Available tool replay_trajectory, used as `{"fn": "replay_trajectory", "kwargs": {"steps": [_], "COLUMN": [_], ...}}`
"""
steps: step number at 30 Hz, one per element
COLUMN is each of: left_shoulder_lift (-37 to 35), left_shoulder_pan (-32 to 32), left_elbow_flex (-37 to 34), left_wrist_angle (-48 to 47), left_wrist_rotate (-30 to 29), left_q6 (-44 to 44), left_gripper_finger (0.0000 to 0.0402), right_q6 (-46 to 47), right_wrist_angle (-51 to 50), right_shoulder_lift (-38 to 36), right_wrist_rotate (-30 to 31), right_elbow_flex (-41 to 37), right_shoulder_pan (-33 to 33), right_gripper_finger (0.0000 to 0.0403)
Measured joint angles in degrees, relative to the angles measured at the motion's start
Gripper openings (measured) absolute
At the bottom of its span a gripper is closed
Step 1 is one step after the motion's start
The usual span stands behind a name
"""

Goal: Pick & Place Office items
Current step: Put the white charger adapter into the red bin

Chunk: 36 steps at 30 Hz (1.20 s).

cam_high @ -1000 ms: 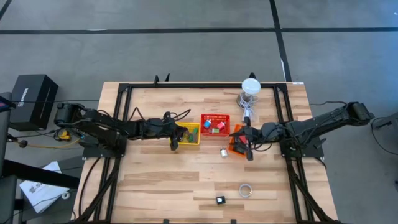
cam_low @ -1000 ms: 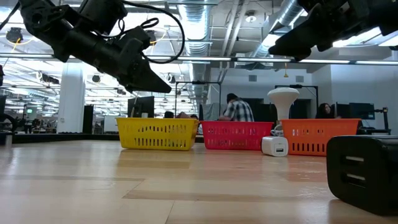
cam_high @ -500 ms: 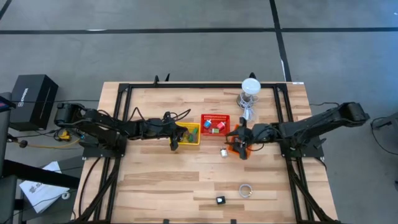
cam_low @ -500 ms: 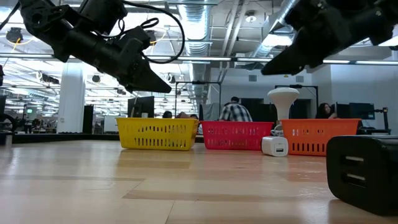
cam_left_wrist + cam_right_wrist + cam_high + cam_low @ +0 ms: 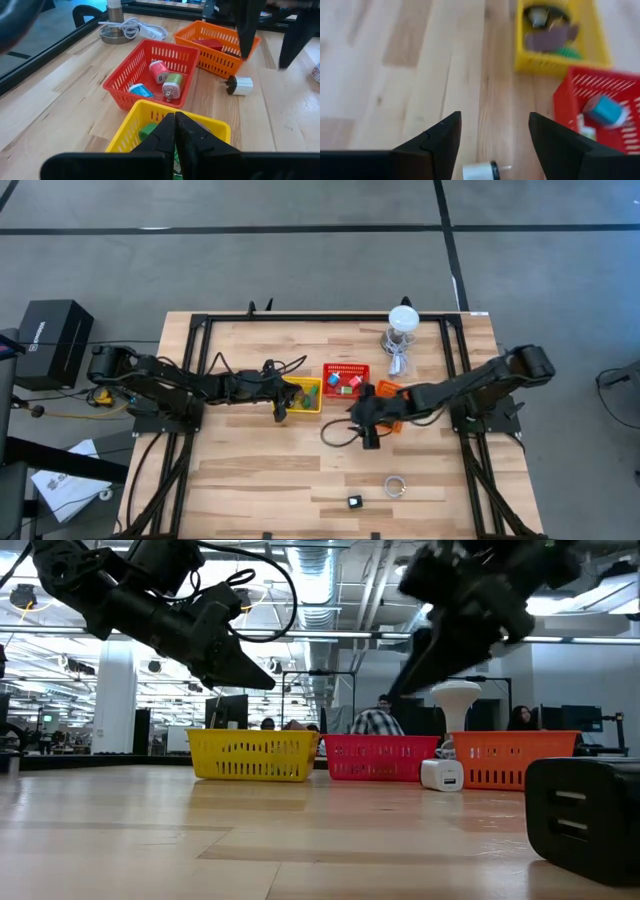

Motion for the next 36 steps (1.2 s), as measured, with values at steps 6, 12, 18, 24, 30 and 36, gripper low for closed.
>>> {"fn": "replay_trajectory", "kwargs": {"steps": [6,12,18,24,30,36], "left_shoulder_lift": [0.0,0.0,0.0,0.0,0.0,0.0], "left_shoulder_pan": [0.0,0.0,0.0,0.0,0.0,0.0], "left_elbow_flex": [0.0,0.0,0.0,0.0,0.0,0.0], "left_wrist_angle": [0.0,0.0,0.0,0.0,0.0,0.0], "left_wrist_rotate": [0.0,0.0,0.0,0.0,0.0,0.0], "left_q6": [0.0,0.0,0.0,0.0,0.0,0.0], "left_gripper_finger": [0.0006,0.0006,0.0006,0.0006,0.0006,0.0006], "right_q6": [3.8,2.5,2.5,2.5,2.9,3.1], "right_wrist_angle": [-14.7,-34.0,-40.8,-41.7,-41.5,-41.7], "right_shoulder_lift": [9.2,16.7,21.1,22.0,21.9,22.8], "right_wrist_rotate": [-0.2,-0.4,-1.3,-1.3,-1.3,-1.5], "right_elbow_flex": [9.7,20.6,26.0,26.3,26.2,26.2], "right_shoulder_pan": [-0.1,0.0,0.0,-0.1,-0.2,-0.2], "right_gripper_finger": [0.0225,0.022,0.022,0.0219,0.0219,0.0219]}}
